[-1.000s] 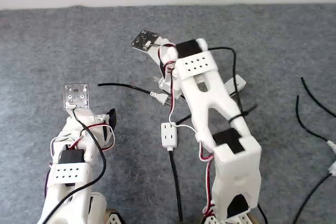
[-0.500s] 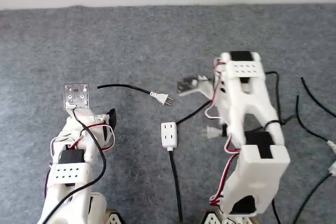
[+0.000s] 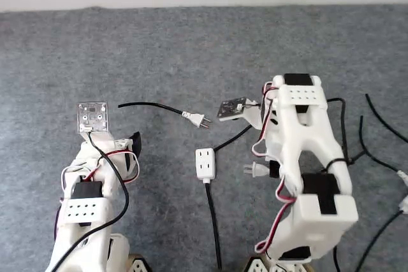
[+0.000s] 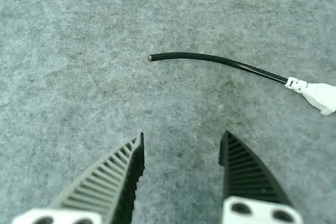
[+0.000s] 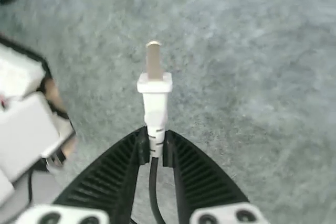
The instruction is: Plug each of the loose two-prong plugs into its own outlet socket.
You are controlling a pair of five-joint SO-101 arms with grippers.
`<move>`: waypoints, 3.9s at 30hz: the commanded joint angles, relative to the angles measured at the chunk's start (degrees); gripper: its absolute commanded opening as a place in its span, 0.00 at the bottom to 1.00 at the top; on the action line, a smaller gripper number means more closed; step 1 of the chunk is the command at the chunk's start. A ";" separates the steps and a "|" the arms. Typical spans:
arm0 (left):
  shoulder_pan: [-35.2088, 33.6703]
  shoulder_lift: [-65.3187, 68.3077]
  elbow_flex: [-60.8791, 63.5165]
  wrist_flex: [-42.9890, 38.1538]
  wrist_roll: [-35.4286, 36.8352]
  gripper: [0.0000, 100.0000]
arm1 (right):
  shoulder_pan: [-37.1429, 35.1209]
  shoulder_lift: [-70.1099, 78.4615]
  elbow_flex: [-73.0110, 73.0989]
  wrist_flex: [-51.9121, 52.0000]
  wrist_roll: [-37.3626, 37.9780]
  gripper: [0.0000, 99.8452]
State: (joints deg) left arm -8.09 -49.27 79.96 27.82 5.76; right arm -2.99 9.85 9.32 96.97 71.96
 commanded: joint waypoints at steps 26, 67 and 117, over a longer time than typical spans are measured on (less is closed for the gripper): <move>0.09 -0.18 -1.71 -1.41 -0.70 0.23 | 6.90 -2.77 14.68 -27.47 6.68 0.28; 0.09 -0.35 -1.63 -1.32 -0.70 0.23 | 9.54 -32.22 43.16 -45.23 -66.29 0.01; -0.09 -0.35 -1.63 -1.23 -0.79 0.23 | 8.48 -21.49 36.84 -44.79 -74.55 0.01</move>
State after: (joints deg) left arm -8.09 -49.27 79.96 27.82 5.41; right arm 4.31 -14.95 52.48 51.16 -1.89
